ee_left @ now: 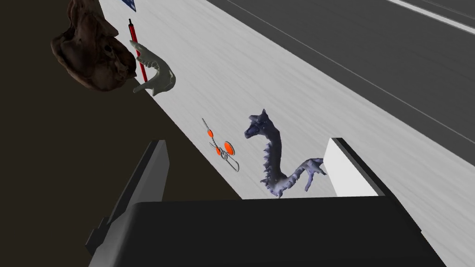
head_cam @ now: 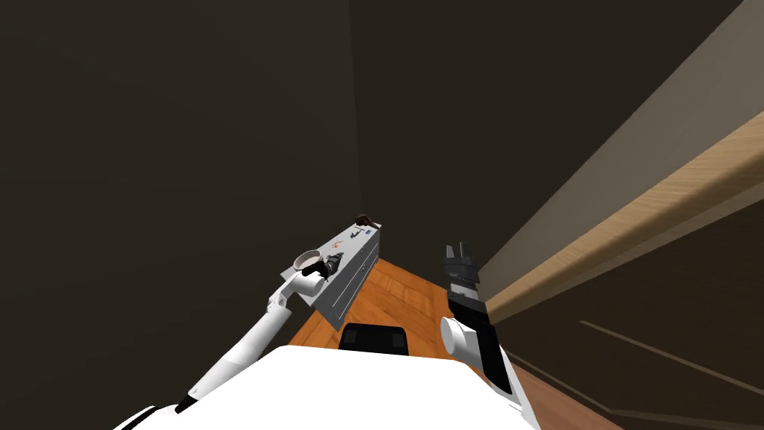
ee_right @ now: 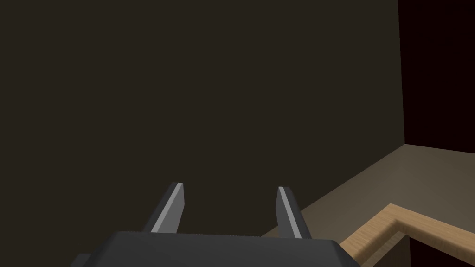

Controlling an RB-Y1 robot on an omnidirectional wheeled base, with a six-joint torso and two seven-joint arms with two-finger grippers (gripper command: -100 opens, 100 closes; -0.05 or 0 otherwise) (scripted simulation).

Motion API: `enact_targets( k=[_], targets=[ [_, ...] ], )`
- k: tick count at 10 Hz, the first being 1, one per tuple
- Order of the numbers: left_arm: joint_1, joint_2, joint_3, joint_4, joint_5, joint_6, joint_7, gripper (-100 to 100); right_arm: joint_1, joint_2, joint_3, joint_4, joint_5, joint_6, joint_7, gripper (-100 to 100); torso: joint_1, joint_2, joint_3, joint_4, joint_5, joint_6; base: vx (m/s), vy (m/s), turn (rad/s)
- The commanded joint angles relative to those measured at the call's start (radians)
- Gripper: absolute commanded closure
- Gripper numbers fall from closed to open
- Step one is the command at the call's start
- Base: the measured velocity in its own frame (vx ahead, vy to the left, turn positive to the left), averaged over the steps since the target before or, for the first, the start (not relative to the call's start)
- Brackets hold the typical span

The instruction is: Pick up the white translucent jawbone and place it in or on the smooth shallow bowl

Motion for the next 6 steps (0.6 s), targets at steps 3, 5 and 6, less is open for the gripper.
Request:
enact_targets(
  k=[3,5,6],
  targets=[
    [-0.043,0.057,-0.04,0.073,-0.013,0.108,0.034,-100,0.0,0.0,0.0,0.0,0.0,0.0,0.0,0,0.001,-0.001,0.0,0.0,0.0,0.0,0.0,0.062,-0.11],
    [-0.062,0.085,-0.06,0.106,-0.024,0.15,0.053,-100,0.0,0.0,0.0,0.0,0.0,0.0,0.0,0,0.001,-0.002,-0.001,0.0,0.0,0.0,0.013,0.059,-0.091],
    [-0.069,0.098,-0.07,0.12,-0.03,0.165,0.062,-100,0.0,0.0,0.0,0.0,0.0,0.0,0.0,0,0.0,-0.002,-0.001,0.0,0.0,0.0,0.018,0.044,-0.08]
  ],
)
